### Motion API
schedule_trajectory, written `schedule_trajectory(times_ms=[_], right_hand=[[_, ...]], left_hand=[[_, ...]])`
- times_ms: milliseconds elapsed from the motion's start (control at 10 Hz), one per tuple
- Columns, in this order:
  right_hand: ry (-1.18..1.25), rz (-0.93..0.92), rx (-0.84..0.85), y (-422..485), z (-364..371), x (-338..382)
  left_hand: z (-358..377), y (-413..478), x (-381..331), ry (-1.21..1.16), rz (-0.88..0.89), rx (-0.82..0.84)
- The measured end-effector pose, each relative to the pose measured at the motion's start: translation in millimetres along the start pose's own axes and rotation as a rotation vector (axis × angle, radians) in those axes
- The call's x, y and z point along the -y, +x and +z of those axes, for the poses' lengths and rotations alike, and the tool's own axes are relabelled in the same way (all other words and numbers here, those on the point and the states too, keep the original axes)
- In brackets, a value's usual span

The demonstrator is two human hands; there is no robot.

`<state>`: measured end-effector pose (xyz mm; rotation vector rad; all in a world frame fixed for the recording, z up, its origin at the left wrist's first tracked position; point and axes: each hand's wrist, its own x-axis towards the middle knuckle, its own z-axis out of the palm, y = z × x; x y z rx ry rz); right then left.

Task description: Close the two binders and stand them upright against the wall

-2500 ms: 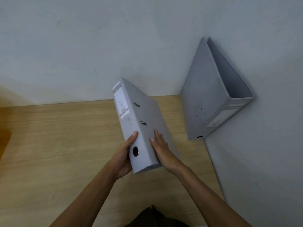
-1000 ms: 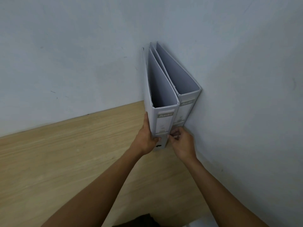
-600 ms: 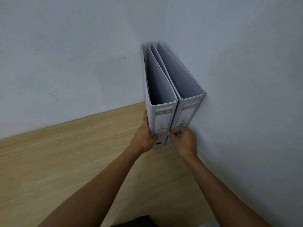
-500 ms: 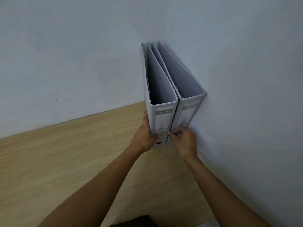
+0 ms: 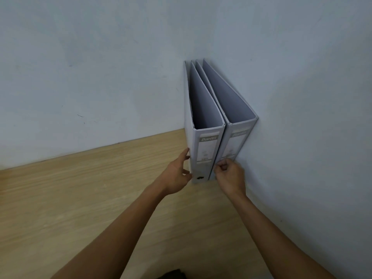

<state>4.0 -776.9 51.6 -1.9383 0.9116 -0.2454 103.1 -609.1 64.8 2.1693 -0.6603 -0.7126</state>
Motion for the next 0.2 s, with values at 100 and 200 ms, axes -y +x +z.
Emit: schedule_trajectory(times_ms=[100,200], right_hand=[[0.079,0.046,0.015,-6,5,-1],[0.109,0.100,0.025,-18,17,-3]], left_hand=[[-10,-20,8,-0.003,0.008,0.023],[-19,-46,11,-0.042,-0.009,0.014]])
